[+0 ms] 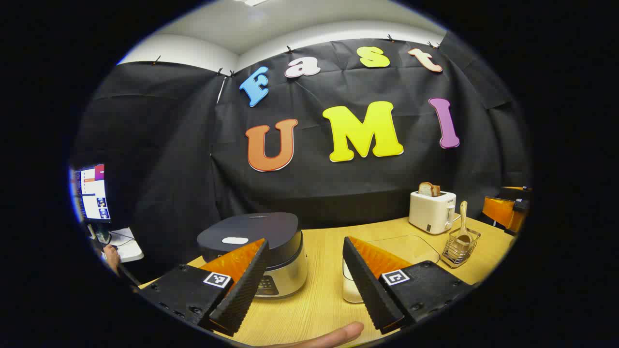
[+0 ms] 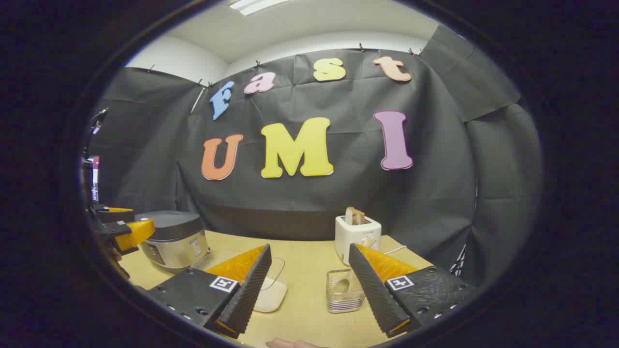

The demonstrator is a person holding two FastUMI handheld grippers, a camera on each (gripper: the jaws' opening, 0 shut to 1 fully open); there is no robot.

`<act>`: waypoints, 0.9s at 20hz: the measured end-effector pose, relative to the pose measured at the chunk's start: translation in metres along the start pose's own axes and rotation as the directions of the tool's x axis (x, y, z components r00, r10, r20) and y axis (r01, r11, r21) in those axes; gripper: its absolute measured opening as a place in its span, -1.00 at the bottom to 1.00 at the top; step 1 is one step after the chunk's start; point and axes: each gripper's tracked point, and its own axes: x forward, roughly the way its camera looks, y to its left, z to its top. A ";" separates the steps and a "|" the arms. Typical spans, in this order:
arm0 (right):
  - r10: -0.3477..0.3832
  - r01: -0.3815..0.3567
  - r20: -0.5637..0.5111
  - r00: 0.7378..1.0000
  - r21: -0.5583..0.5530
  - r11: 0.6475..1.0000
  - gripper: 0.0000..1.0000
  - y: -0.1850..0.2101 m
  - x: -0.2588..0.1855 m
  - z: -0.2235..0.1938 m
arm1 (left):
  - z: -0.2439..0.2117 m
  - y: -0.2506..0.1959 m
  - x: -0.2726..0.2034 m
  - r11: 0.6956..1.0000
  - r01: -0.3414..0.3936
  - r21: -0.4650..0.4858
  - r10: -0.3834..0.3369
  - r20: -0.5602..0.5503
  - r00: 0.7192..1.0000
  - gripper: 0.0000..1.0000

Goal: Close the left gripper, press the button to open the rice cooker; take a wooden spoon from the chopstick holder with the right hand, scoop a spoonful of rice and pour it into the rice cooker, then put the wooden spoon back into the chopstick holder.

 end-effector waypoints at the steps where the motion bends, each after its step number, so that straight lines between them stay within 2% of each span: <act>1: 0.000 0.000 -0.001 1.000 0.004 1.000 0.84 0.001 0.000 0.001 | 0.000 0.001 -0.002 1.000 0.000 0.001 0.000 -0.001 1.000 0.94; 3: 0.000 0.000 -0.009 1.000 0.011 1.000 0.84 0.001 0.001 -0.003 | 0.002 0.002 0.000 1.000 -0.005 0.004 0.005 -0.001 1.000 0.94; 4: 0.007 -0.006 -0.019 1.000 0.016 1.000 0.97 0.003 0.001 -0.006 | 0.000 0.002 0.000 1.000 -0.001 0.003 0.001 -0.004 1.000 0.94; 5: 0.010 -0.010 -0.026 1.000 0.021 1.000 0.86 0.003 0.003 -0.007 | -0.001 0.001 0.000 1.000 0.003 0.003 -0.003 -0.007 1.000 0.94; 6: 0.005 -0.005 -0.028 1.000 0.022 1.000 0.84 0.002 0.003 -0.007 | 0.001 0.001 0.000 1.000 0.002 0.003 -0.002 -0.008 1.000 0.94; 9: -0.001 0.002 -0.029 1.000 0.023 1.000 0.91 -0.001 0.004 -0.008 | -0.001 0.003 -0.002 1.000 -0.001 0.005 0.001 -0.010 1.000 0.94; 13: -0.007 0.008 -0.037 0.999 0.025 1.000 0.91 -0.005 0.005 -0.011 | -0.002 0.007 0.001 1.000 -0.007 0.000 0.007 -0.021 1.000 0.93; 14: -0.010 0.010 -0.034 0.999 0.021 1.000 0.84 -0.006 0.004 -0.010 | -0.004 0.007 0.002 1.000 -0.005 -0.001 0.005 -0.025 1.000 0.93; 15: -0.013 0.014 -0.033 0.999 0.018 1.000 0.91 -0.007 0.004 -0.009 | -0.004 0.007 0.003 1.000 -0.006 -0.002 0.006 -0.029 1.000 0.93; 17: -0.024 0.025 -0.024 0.999 0.005 1.000 0.84 -0.013 0.002 -0.008 | -0.006 0.008 0.002 1.000 -0.004 -0.001 0.004 -0.040 0.999 0.94; 18: -0.030 0.030 -0.025 0.999 0.002 1.000 0.91 -0.017 0.003 -0.007 | -0.007 0.010 0.004 1.000 -0.008 0.000 0.008 -0.042 0.999 0.93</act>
